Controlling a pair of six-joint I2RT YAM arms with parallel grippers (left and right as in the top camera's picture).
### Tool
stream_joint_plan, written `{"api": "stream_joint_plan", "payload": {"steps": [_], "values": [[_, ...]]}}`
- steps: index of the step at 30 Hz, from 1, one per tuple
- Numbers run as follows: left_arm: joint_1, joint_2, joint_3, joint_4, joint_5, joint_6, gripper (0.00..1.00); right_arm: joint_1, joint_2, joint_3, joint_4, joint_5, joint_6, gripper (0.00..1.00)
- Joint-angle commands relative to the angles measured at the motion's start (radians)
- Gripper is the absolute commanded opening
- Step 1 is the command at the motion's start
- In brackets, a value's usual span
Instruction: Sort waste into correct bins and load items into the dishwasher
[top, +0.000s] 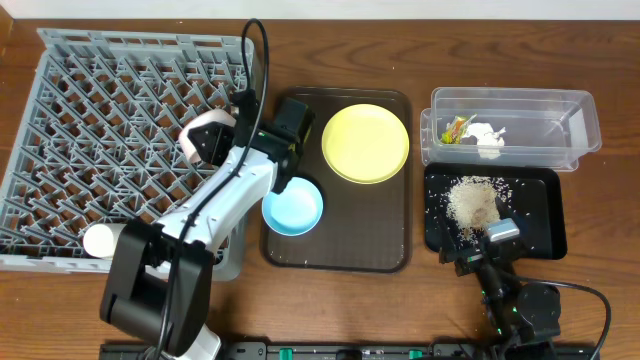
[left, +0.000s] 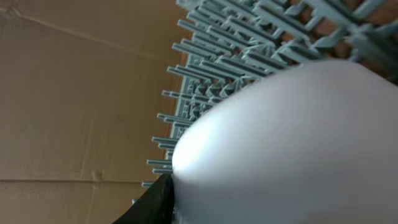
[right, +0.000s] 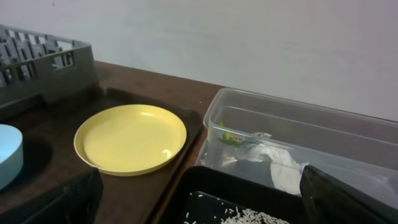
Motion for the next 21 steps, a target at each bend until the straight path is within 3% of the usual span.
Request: {"api": "stream_joint_plan", "payload": {"steps": [1,7,16,21], "values": [[-0.005,-0.043,-0.008,-0.035,0.076,-0.080,0.33,-0.009,-0.007,-0.002,-0.004,-0.003,-0.010,0.99],[0.013,-0.088,-0.008,-0.150,0.278,-0.243,0.34,-0.009,-0.007,-0.002,-0.004,-0.004,-0.010,0.99],[0.014,-0.178,0.018,-0.237,0.597,-0.315,0.59,-0.009,-0.007,-0.002,-0.004,-0.004,-0.010,0.99],[0.014,-0.264,0.027,-0.207,0.893,-0.315,0.62,-0.009,-0.007,-0.002,-0.004,-0.003,-0.010,0.99]]}}
